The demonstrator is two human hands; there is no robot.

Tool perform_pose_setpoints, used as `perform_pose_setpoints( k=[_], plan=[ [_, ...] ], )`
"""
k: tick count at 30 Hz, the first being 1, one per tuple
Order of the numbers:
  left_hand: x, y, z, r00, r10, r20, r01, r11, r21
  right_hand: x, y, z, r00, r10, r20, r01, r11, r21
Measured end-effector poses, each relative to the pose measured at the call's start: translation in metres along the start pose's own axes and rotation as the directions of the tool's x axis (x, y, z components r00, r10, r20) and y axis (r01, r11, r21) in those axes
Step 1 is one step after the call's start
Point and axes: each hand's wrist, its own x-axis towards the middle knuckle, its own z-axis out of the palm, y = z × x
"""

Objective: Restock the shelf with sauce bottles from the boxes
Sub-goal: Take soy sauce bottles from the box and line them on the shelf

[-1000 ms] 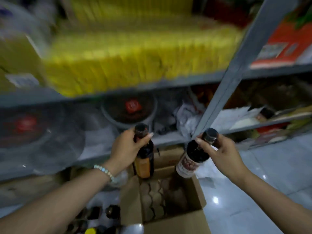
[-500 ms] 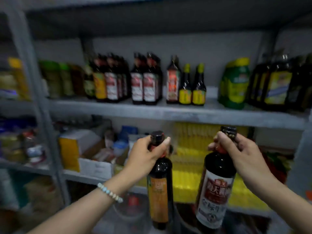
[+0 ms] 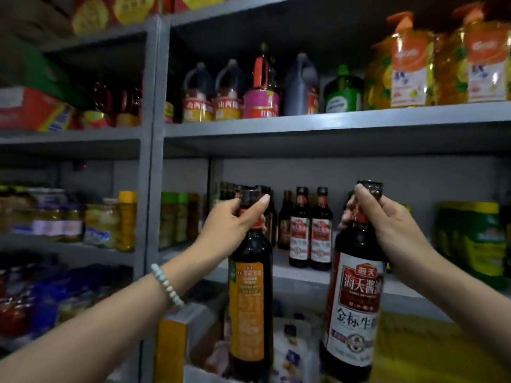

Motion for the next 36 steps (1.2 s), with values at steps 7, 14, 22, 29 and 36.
perform_pose_setpoints(
  k=[7, 14, 22, 29, 36],
  plan=[
    [0.085, -0.043, -0.055, 1.0, -0.012, -0.012, 0.012, 0.999, -0.041, 0.077, 0.013, 0.065, 0.996, -0.052, -0.076, 0.051, 0.999, -0.016],
    [0.143, -0.071, -0.068, 0.992, -0.018, -0.126, 0.009, 0.998, -0.064, 0.138, 0.038, 0.107, 0.988, -0.13, -0.08, 0.124, 0.989, -0.077],
    [0.192, -0.133, -0.07, 0.989, -0.032, -0.142, 0.019, 0.995, -0.095, 0.185, 0.098, 0.147, 0.983, -0.152, -0.101, 0.136, 0.98, -0.149],
    [0.226, -0.186, -0.064, 0.998, -0.028, -0.051, 0.023, 0.995, -0.097, 0.215, 0.142, 0.168, 0.983, -0.121, -0.141, 0.091, 0.975, -0.204],
    [0.235, -0.214, -0.052, 0.999, -0.033, -0.012, 0.032, 0.998, -0.059, 0.224, 0.171, 0.176, 0.992, -0.084, -0.098, 0.059, 0.972, -0.227]
  ],
)
